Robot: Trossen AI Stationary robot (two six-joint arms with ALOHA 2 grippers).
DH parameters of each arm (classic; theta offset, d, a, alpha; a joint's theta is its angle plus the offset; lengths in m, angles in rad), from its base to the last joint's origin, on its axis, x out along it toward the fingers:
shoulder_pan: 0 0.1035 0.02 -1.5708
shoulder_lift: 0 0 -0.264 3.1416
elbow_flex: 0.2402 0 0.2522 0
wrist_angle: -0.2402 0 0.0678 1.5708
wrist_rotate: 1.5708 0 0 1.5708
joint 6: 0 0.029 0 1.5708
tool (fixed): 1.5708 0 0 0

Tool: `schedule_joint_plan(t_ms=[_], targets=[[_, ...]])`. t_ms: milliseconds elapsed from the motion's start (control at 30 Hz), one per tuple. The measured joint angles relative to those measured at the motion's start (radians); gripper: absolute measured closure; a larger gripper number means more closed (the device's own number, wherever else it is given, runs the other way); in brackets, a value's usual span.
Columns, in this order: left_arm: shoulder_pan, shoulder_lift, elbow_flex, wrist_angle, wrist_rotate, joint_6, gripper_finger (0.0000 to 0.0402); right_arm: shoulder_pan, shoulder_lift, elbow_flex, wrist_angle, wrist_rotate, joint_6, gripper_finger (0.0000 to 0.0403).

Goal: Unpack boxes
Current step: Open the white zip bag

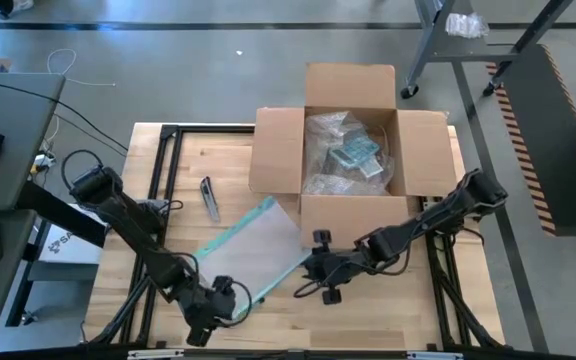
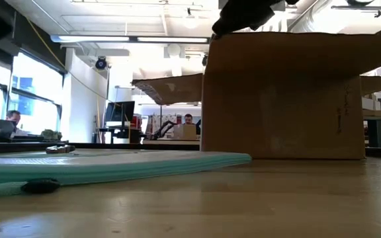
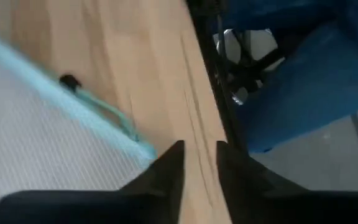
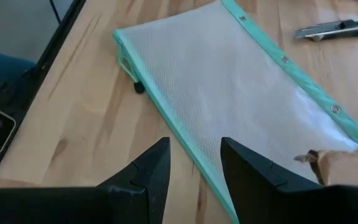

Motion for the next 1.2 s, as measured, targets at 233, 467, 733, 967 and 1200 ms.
schedule_joint_plan(t_ms=[233, 467, 733, 967, 1200], targets=[[-0.021, 0.098, 0.056, -0.037, -0.155, 0.233, 0.0241, -0.002, 0.012, 0.000, -0.002, 0.014, 0.013, 0.0275], [-0.040, 0.249, 0.141, -0.209, -0.152, 0.326, 0.0239, -0.002, 0.013, 0.000, 0.004, 0.033, 0.034, 0.0275], [-0.071, 0.332, 0.201, -0.315, -0.346, 0.090, 0.0241, -0.002, 0.013, 0.000, 0.008, 0.034, 0.047, 0.0275], [-0.037, 0.332, 0.203, -0.339, -0.461, -0.185, 0.0357, 0.017, 0.013, 0.000, 0.028, 0.042, 0.041, 0.0275], [-0.032, 0.268, 0.346, -0.467, -0.698, -0.355, 0.0392, 0.060, 0.013, 0.000, 0.190, 0.038, 0.011, 0.0275]])
